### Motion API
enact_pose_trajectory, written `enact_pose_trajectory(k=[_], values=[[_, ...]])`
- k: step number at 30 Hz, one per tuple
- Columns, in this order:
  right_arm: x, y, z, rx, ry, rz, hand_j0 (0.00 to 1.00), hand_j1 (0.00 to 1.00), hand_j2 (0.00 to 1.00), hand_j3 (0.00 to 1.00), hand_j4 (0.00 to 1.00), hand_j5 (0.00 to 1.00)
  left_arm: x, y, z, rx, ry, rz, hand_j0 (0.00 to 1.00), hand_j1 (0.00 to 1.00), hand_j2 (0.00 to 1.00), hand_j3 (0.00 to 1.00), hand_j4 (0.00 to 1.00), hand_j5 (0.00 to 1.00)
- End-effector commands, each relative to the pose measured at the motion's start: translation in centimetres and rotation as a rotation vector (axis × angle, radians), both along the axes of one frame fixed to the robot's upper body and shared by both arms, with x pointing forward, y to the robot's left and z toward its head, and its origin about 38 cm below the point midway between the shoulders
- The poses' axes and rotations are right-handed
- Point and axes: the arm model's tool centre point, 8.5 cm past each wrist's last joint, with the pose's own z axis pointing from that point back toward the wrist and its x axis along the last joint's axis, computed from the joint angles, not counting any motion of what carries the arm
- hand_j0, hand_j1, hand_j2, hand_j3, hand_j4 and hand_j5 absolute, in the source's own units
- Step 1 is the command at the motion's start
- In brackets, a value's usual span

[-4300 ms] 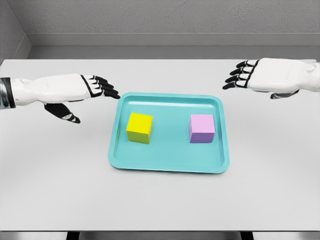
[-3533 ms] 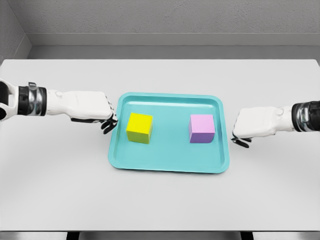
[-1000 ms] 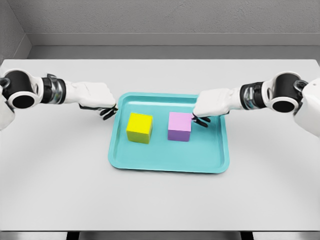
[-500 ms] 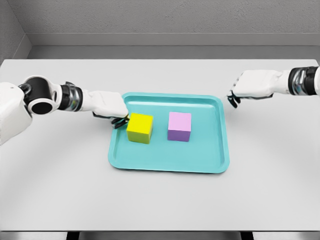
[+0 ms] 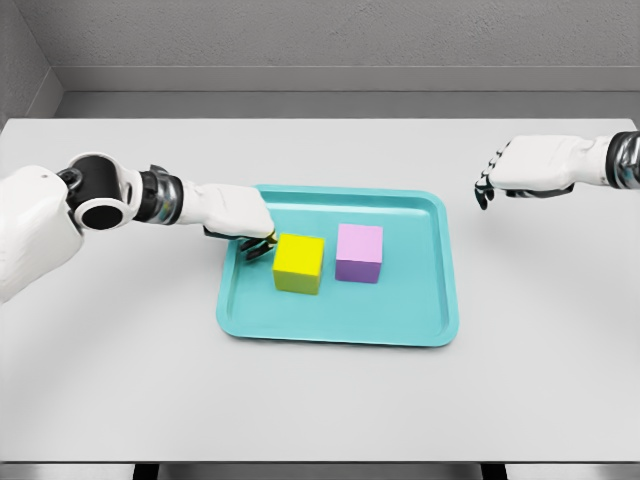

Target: Push two cubes

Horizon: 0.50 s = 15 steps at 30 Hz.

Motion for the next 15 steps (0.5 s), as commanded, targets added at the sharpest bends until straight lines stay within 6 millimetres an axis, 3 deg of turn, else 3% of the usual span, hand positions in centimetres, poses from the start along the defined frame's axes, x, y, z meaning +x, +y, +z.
enact_pose_trajectory(k=[1,3,4,5,6,7,8,11,14,15], values=[[-0.1,-0.2,0.0,-0.002,0.002,-0.005,0.57,0.57,0.57,0.57,0.57,0.57,0.0,0.0,0.1,-0.006,0.002,0.004,0.19,0.19,0.19,0.19,0.19,0.19],[-0.1,0.0,-0.2,0.0,0.007,-0.001,0.58,0.58,0.58,0.58,0.58,0.58,0.1,0.3,0.4,-0.006,-0.002,0.006,0.22,0.22,0.22,0.22,0.22,0.22],[-0.1,-0.2,-0.2,-0.002,0.008,-0.003,0.6,0.6,0.6,0.6,0.6,0.6,-0.1,4.2,1.9,-0.024,0.013,0.066,0.24,0.24,0.24,0.24,0.24,0.24],[-0.1,-0.2,-0.2,-0.002,0.008,-0.003,0.6,0.6,0.6,0.6,0.6,0.6,-2.2,6.8,4.3,-0.052,0.014,0.06,0.23,0.23,0.23,0.23,0.23,0.23],[-0.2,-0.3,-0.1,-0.003,0.006,-0.005,0.6,0.6,0.6,0.6,0.6,0.6,-6.2,7.0,5.5,-0.05,0.017,-0.024,0.23,0.23,0.23,0.23,0.23,0.23],[-0.2,-0.2,-0.1,-0.002,0.005,-0.002,0.6,0.6,0.6,0.6,0.6,0.6,-8.2,5.6,4.1,-0.053,0.056,-0.086,0.22,0.22,0.22,0.22,0.22,0.22],[-0.2,0.1,0.0,0.001,0.001,0.006,0.6,0.6,0.6,0.6,0.6,0.6,-9.0,4.7,2.8,-0.045,0.092,-0.116,0.22,0.22,0.22,0.22,0.22,0.22],[-0.4,0.5,0.3,0.001,-0.005,0.018,0.6,0.6,0.6,0.6,0.6,0.6,-9.7,3.8,2.4,-0.05,0.107,-0.148,0.22,0.22,0.22,0.22,0.22,0.22],[-0.3,0.7,0.4,0.005,-0.009,0.023,0.6,0.6,0.6,0.6,0.6,0.6,-9.4,3.3,2.3,-0.058,0.105,-0.15,0.21,0.21,0.21,0.21,0.21,0.21],[-0.3,0.7,0.4,0.005,-0.009,0.023,0.6,0.6,0.6,0.6,0.6,0.6,-8.5,3.3,1.9,-0.061,0.109,-0.128,0.21,0.21,0.21,0.21,0.21,0.21]])
